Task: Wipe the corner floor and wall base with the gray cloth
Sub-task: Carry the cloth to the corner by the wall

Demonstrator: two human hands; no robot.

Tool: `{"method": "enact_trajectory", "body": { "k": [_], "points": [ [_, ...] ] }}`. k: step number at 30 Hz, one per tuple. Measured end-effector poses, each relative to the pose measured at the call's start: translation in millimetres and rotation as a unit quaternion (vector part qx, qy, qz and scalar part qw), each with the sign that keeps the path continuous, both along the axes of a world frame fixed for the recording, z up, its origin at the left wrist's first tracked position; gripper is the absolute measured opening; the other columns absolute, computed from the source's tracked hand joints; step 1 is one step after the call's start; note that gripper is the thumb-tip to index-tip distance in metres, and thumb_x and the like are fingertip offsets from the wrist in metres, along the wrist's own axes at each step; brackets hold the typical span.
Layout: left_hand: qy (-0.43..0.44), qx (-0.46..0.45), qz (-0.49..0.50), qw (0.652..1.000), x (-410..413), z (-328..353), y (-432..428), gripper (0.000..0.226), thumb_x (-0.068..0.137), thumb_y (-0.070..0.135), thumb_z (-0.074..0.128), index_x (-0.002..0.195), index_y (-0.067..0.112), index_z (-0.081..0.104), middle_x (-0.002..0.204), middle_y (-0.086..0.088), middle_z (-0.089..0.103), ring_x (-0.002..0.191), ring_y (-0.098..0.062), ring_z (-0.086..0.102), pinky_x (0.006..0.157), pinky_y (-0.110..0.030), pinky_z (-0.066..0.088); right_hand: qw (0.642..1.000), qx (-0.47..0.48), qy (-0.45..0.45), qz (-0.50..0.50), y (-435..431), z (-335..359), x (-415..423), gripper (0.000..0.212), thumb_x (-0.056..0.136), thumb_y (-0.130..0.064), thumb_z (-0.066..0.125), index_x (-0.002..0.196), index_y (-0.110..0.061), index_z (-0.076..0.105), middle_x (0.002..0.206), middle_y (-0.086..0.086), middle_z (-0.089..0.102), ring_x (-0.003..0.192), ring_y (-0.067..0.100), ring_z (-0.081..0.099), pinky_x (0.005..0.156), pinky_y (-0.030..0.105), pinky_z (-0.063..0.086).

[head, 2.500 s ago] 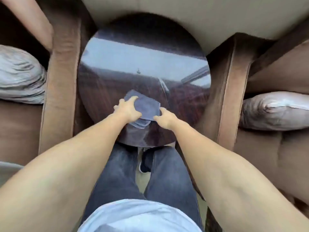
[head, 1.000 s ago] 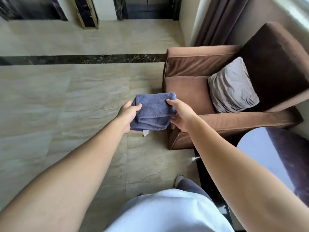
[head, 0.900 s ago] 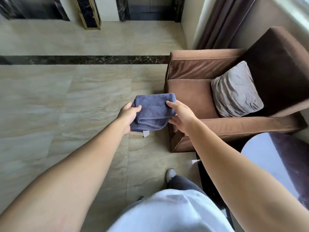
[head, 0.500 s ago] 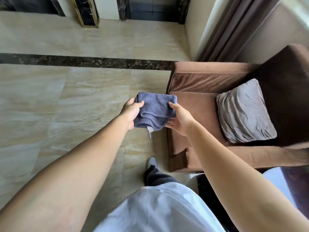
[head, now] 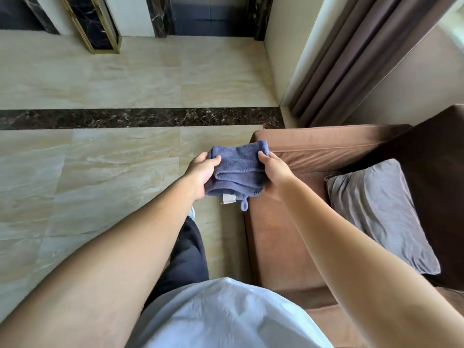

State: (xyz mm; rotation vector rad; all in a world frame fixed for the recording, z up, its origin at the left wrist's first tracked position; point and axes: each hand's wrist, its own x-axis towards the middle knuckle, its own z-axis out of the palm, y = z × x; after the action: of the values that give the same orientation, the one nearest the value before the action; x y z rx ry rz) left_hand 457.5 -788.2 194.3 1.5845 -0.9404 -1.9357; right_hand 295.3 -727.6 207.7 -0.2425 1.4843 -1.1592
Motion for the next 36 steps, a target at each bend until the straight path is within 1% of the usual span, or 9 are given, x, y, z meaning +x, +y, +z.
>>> {"method": "enact_trajectory", "body": {
  "k": [7,11,14,16,22,27,30,33,36],
  "points": [
    [-0.048,-0.063,-0.09,0.993,-59,-30,-198,0.004,0.095,0.025,0.061,0.097,0.021,0.063,0.116,-0.006,0.071,0.111,-0.028,0.067,0.092,-0.045,0.055,0.997,0.014,0.044,-0.056,-175,-23,-51,0.023,0.103,-0.025,0.044,0.115,-0.021,0.063,0.124,0.013,0.067,0.112,0.032,0.065,0.097,0.055,0.052],
    [-0.053,-0.074,-0.15,0.984,-105,-17,-316,0.023,0.096,0.023,0.062,0.117,0.014,0.061,0.124,-0.006,0.068,0.11,-0.025,0.066,0.092,-0.041,0.054,0.991,0.028,0.049,-0.125,-268,-12,-86,0.022,0.102,-0.022,0.045,0.111,-0.022,0.064,0.124,0.013,0.067,0.113,0.033,0.064,0.098,0.054,0.052],
    [-0.064,-0.077,-0.174,0.98,-139,-14,-382,0.036,0.09,0.03,0.067,0.125,0.026,0.059,0.124,-0.002,0.065,0.113,-0.026,0.065,0.098,-0.049,0.053,0.984,0.034,0.065,-0.16,-317,-3,-111,0.022,0.103,-0.017,0.042,0.109,-0.022,0.062,0.112,0.008,0.066,0.104,0.028,0.064,0.087,0.041,0.054],
    [-0.062,-0.054,-0.186,0.979,-169,-16,-421,0.045,0.088,0.033,0.068,0.132,0.027,0.057,0.13,-0.002,0.065,0.114,-0.027,0.065,0.098,-0.051,0.053,0.981,0.033,0.064,-0.182,-356,-3,-139,0.024,0.102,-0.014,0.041,0.104,-0.022,0.063,0.109,0.008,0.065,0.107,0.03,0.064,0.089,0.043,0.053],
    [-0.042,-0.044,-0.189,0.98,-264,-29,-541,0.002,0.093,0.024,0.064,0.091,0.025,0.065,0.124,-0.003,0.07,0.116,-0.027,0.066,0.096,-0.046,0.053,0.977,0.047,0.071,-0.197,-482,-25,-237,0.03,0.099,-0.007,0.037,0.104,-0.021,0.064,0.117,0.01,0.065,0.113,0.03,0.061,0.102,0.049,0.049],
    [-0.027,-0.022,-0.175,0.984,-323,-27,-611,0.01,0.097,0.02,0.06,0.087,0.023,0.062,0.107,-0.001,0.07,0.105,-0.026,0.067,0.093,-0.045,0.053,0.981,0.052,0.05,-0.181,-557,-22,-302,0.031,0.1,-0.006,0.037,0.105,-0.022,0.063,0.11,0.008,0.064,0.099,0.027,0.062,0.087,0.041,0.053],
    [-0.031,-0.009,-0.169,0.985,-359,-33,-653,0.013,0.097,0.019,0.06,0.085,0.023,0.061,0.096,0.003,0.069,0.097,-0.024,0.066,0.087,-0.042,0.054,0.982,0.067,0.048,-0.171,-602,-23,-339,0.031,0.101,-0.008,0.038,0.1,-0.025,0.065,0.116,0.01,0.065,0.102,0.028,0.062,0.091,0.044,0.053],
    [-0.044,-0.006,-0.161,0.986,-401,-52,-704,0.009,0.094,0.019,0.063,0.086,0.024,0.062,0.106,-0.002,0.071,0.105,-0.028,0.068,0.093,-0.045,0.054,0.981,0.092,0.05,-0.161,-655,-41,-386,0.032,0.1,-0.009,0.039,0.098,-0.026,0.066,0.125,0.012,0.064,0.109,0.031,0.06,0.1,0.049,0.051],
    [-0.058,0.006,-0.159,0.986,-442,-88,-757,0.012,0.092,0.016,0.062,0.086,0.026,0.063,0.11,-0.005,0.071,0.109,-0.03,0.068,0.099,-0.05,0.053,0.977,0.136,0.07,-0.149,-713,-69,-432,0.028,0.098,-0.01,0.042,0.097,-0.024,0.066,0.113,0.012,0.062,0.102,0.03,0.058,0.09,0.043,0.049]
  ]
}}
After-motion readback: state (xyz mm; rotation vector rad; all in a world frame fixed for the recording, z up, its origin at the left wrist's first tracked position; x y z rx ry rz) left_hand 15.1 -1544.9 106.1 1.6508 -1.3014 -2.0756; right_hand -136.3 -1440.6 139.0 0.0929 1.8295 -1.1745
